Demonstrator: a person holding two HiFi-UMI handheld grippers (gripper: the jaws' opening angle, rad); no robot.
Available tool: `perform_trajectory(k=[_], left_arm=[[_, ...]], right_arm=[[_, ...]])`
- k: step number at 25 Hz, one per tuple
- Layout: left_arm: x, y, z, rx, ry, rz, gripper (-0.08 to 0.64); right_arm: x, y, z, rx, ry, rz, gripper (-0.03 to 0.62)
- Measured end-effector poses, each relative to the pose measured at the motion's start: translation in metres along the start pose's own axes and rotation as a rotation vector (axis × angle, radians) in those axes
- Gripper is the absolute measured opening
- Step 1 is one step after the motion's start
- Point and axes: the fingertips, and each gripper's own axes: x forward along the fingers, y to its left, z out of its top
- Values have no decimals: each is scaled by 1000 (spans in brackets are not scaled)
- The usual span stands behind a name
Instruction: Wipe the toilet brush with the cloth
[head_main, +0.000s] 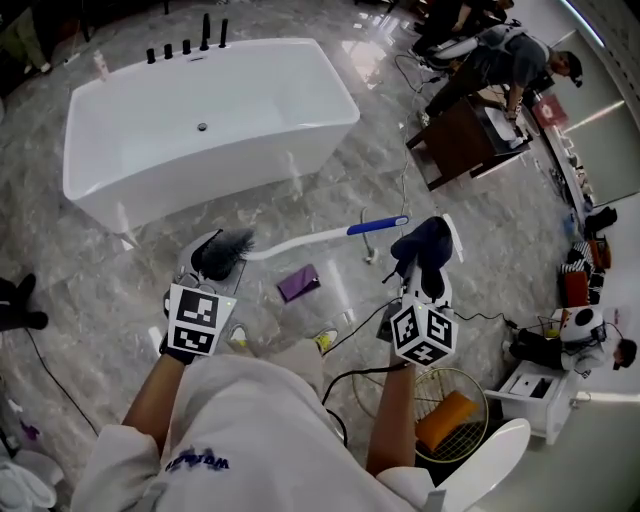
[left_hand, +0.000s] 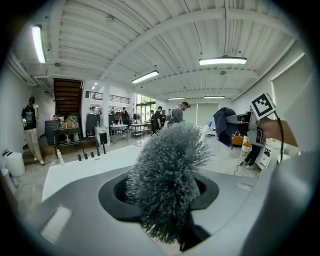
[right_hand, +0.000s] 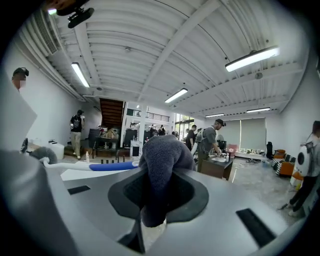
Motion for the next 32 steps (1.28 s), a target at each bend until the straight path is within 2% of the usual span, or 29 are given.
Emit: perform_trajectory(k=[4, 10, 23, 28, 32], left_arm=[[-6, -7, 7, -4, -15, -17, 193], [5, -29, 18, 18, -34, -74, 193], [9, -44, 25, 1, -31, -109, 195], [10, -53, 28, -5, -34, -124, 195], [12, -61, 31, 4, -36, -135, 195]], right_arm=[[5, 2, -8, 4, 37, 20, 64], [13, 41, -21, -21, 78, 155, 64], [-6, 121, -30, -55, 85, 407, 64], [-20, 158, -36, -99, 87, 523, 64], [-30, 180, -40, -120, 92, 580, 64]])
